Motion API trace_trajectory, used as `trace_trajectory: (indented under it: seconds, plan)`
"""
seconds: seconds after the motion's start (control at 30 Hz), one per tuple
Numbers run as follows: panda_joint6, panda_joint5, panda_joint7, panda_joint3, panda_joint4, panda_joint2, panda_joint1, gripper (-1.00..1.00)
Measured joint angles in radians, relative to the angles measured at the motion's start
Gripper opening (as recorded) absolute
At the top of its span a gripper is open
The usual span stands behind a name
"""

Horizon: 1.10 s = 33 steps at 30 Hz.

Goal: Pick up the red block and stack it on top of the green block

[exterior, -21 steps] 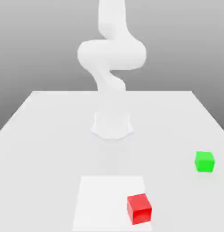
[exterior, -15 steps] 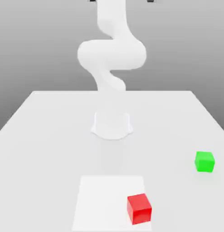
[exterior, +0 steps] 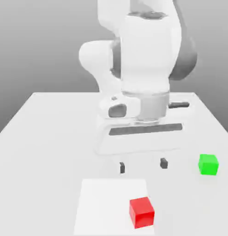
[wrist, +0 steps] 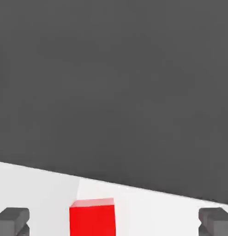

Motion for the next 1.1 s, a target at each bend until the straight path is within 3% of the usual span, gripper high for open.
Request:
trace_trajectory:
  seconds: [0.23, 0.27, 0.5, 0.7, 1.1]
  plan:
    - [0.168, -0.026, 0.008, -0.01, -0.005, 0.254, 0.018, 0.0]
    - [0.194, -0.029, 0.01, -0.015, 0.0, 0.285, 0.022, -1.0]
    - [0.198, -0.031, 0.012, -0.015, 0.001, 0.29, 0.022, -1.0]
    - [0.053, -0.001, 0.008, 0.02, -0.035, 0.109, 0.032, -1.0]
    - [0.004, 0.068, 0.296, 0.295, -0.203, -0.112, 0.492, -1.0]
